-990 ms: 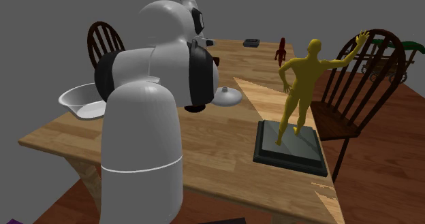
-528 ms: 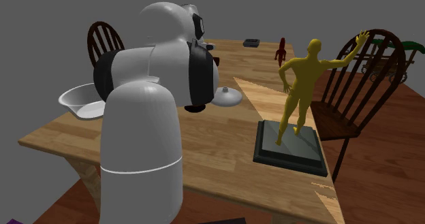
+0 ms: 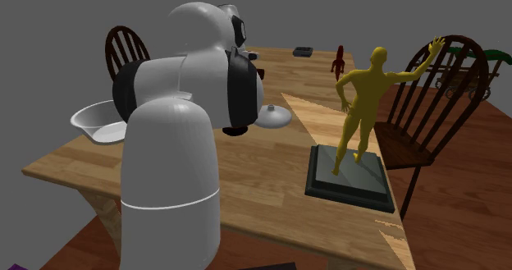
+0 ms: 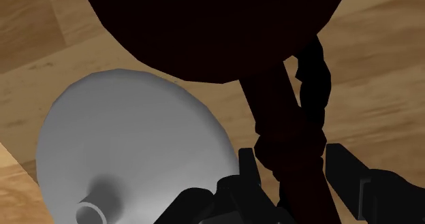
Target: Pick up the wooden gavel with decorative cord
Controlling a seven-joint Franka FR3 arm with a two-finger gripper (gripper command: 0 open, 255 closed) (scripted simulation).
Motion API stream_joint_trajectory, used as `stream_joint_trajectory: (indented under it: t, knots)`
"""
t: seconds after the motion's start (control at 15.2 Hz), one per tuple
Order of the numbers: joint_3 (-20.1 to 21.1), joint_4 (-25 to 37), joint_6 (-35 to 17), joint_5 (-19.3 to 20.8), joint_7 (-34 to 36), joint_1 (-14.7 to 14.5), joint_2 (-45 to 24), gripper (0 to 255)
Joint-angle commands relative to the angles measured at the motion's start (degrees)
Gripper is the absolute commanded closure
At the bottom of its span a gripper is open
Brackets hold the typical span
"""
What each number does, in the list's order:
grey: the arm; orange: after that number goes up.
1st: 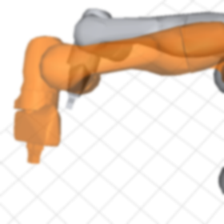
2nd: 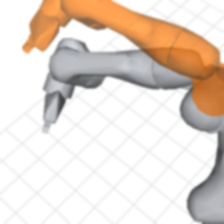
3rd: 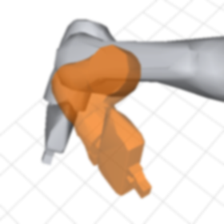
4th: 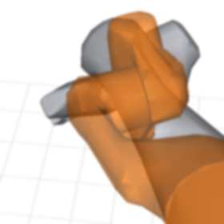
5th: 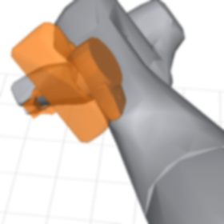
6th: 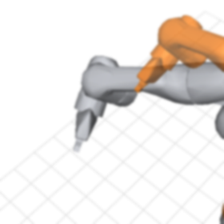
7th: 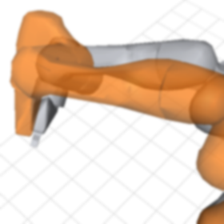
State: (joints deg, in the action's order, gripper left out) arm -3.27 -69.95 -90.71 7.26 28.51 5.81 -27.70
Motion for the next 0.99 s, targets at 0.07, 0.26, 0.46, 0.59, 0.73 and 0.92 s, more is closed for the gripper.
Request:
stream_joint_trajectory:
  t: [0.07, 0.26, 0.46, 0.59, 0.73, 0.92]
  knots:
    - [0.0, 2.4, 2.1, 0.0, -0.3, 0.0, -0.3, 255]
    - [-0.1, 5.7, 4.8, 0.0, -0.6, 0.0, -0.9, 255]
    - [-0.1, 9.4, 7.6, -0.1, -1.0, 0.0, -1.8, 255]
    - [-0.1, 12.2, 9.6, -0.1, -1.3, 0.0, -2.6, 255]
    - [-0.2, 15.4, 11.8, -0.1, -1.6, 0.1, -3.6, 255]
    - [-0.2, 19.4, 14.4, -0.1, -2.0, 0.1, -5.0, 255]
